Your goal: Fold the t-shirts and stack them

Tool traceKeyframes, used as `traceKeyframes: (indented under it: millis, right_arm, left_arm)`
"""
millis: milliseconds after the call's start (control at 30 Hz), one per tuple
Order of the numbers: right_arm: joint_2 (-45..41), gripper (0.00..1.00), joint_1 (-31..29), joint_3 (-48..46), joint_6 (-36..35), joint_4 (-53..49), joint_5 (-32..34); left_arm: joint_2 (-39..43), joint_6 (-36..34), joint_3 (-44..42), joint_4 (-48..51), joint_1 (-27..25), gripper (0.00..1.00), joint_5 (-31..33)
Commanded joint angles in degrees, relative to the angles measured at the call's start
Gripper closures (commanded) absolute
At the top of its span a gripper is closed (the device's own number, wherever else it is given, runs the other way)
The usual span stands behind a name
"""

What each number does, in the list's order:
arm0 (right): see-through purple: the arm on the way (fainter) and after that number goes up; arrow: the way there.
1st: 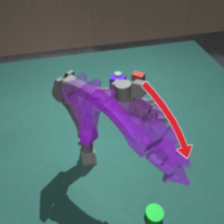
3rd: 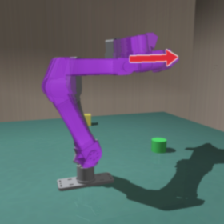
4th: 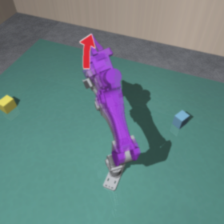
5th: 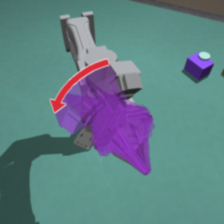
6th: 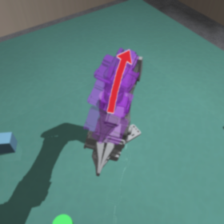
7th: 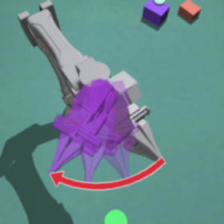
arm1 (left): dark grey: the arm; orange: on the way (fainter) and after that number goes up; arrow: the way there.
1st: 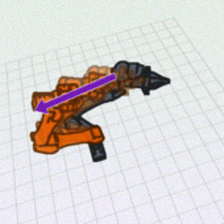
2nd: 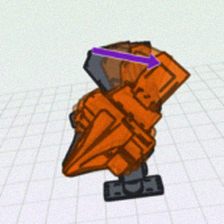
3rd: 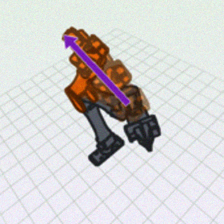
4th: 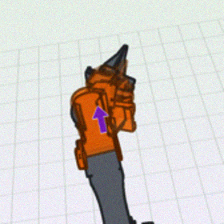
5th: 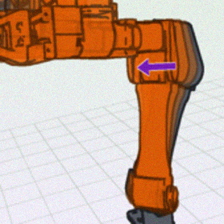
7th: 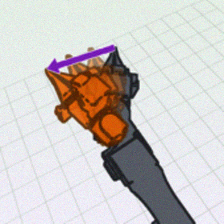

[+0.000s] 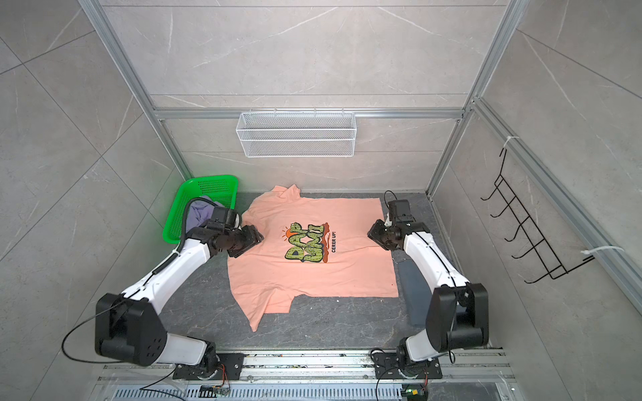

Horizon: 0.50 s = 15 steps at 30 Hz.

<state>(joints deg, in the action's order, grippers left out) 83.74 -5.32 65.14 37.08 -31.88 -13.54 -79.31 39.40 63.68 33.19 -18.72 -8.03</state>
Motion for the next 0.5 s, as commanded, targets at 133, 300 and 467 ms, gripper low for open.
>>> traceKeyframes:
  millis: [133,300,467]
  right_arm:
    - [-11.0,0.05,-3.3,-10.3,3.7,-4.1,1.6]
    - [-14.1,0.01,-3.4,-10.4,2.9,-8.5,4.5]
    - [-15.3,0.01,-3.4,-10.3,1.8,-10.8,4.8]
  left_arm:
    - [7.7,5.6,-10.7,5.8,-19.1,0.12,3.5]
    - [6.4,10.8,-14.3,3.4,-28.1,0.07,5.7]
    - [2.4,12.2,-15.8,-0.6,-30.9,0.07,8.8]
